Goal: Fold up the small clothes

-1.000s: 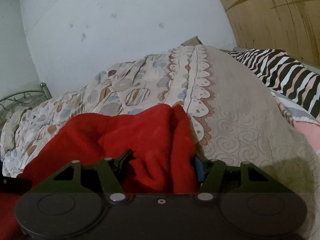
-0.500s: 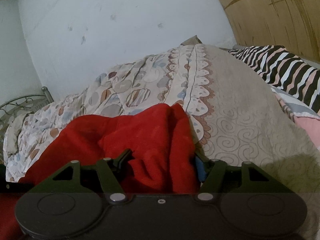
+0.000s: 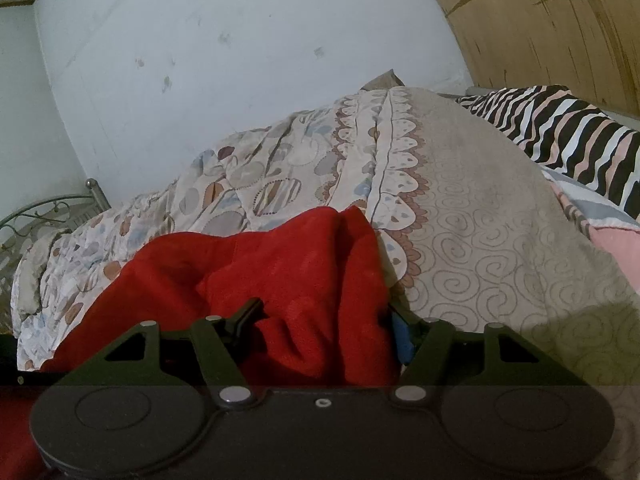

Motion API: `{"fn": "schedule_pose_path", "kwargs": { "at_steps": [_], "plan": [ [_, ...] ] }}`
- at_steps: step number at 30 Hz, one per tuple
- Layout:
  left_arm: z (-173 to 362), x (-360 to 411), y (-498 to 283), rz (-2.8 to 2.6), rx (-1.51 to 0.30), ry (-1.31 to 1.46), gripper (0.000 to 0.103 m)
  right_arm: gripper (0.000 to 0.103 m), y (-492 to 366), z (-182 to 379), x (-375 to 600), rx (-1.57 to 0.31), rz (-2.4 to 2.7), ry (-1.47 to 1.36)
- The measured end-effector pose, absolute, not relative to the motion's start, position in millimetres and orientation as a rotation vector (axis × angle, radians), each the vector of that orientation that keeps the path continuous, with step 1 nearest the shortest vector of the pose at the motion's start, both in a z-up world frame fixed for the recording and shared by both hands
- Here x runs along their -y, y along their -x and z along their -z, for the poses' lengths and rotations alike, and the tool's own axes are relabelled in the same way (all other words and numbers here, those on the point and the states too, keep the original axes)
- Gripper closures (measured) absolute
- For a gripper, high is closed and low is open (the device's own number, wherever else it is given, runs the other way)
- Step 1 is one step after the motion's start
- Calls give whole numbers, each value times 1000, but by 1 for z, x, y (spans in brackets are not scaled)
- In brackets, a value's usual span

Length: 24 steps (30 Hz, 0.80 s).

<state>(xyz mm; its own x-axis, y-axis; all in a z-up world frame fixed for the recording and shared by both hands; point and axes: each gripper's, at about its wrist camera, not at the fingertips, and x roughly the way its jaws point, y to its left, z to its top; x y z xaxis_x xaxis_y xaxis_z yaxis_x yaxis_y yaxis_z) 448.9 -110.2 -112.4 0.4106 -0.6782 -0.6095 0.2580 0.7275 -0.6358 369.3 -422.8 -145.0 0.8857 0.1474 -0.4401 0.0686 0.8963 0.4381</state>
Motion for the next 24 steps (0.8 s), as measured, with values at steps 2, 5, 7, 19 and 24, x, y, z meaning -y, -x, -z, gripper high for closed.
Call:
{"fn": "schedule_pose_path", "kwargs": {
  "at_steps": [2,5,7,19,24],
  "plan": [
    [113,109,-453,641,-1005,489,0,38,-370,141,420,-503,-31,-447],
    [116,108,-461,676,-1039,505,0,47,-374,130,414,-549,-21,-427],
    [116,109,-463,704,-1044,495,3,53,-376,124,413,-576,-25,-440],
    [76,86,-454,753,-973,528,36,67,-367,44,362,-508,-94,-302],
    [42,53,-452,689,-898,434,36,68,-377,20,329,-464,-163,-296]
  ]
}}
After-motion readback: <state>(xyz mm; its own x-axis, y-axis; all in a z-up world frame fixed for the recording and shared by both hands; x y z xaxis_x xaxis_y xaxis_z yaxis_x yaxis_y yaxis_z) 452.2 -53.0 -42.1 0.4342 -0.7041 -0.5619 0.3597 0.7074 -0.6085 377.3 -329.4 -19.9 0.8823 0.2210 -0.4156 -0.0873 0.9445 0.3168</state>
